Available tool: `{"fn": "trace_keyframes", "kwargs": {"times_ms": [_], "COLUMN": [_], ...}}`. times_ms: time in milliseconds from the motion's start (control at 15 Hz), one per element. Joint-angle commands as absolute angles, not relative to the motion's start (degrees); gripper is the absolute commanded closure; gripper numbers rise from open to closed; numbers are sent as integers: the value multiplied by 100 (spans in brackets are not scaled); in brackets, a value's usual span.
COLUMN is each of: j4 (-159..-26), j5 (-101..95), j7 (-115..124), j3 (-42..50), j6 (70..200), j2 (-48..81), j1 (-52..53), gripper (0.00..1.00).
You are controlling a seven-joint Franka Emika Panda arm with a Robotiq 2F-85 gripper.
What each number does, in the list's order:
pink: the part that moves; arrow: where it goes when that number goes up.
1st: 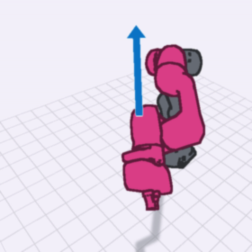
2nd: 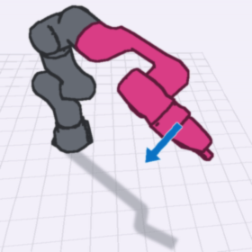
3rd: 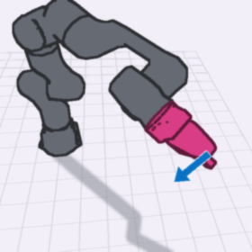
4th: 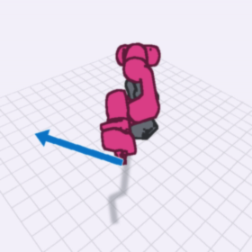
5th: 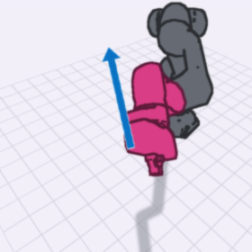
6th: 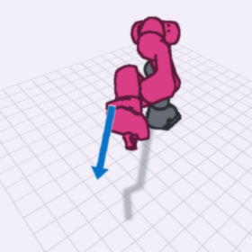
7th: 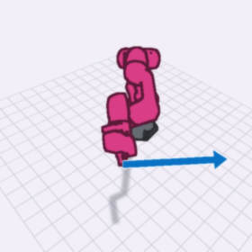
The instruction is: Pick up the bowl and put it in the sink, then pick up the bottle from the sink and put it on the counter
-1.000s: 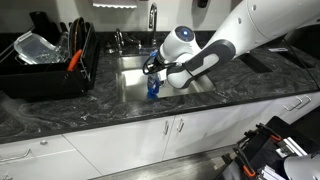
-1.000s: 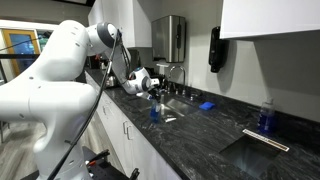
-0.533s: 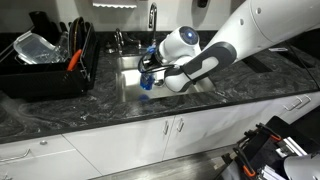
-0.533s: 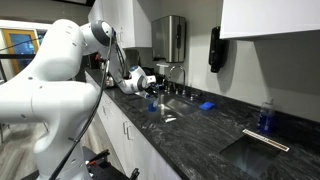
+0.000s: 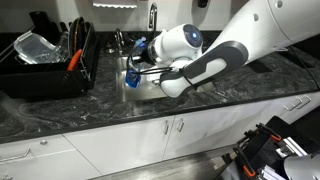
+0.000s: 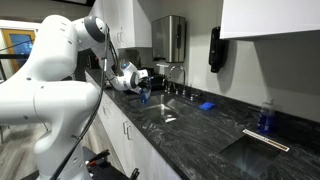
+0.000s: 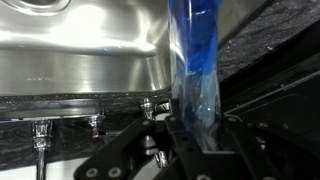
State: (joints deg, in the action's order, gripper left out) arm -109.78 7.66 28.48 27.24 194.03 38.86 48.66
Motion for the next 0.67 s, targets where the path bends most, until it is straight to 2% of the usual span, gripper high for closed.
{"fn": "trace_keyframes", "kwargs": {"times_ms": [0,600], "j4": [-11277,-10908], "j5": [706,750], "j7": [2697,2704], "j3": [2949,3648], "j6": [19429,18580], "j2": [3447,3579], "j1": [5151,6231], "gripper": [93,93]}}
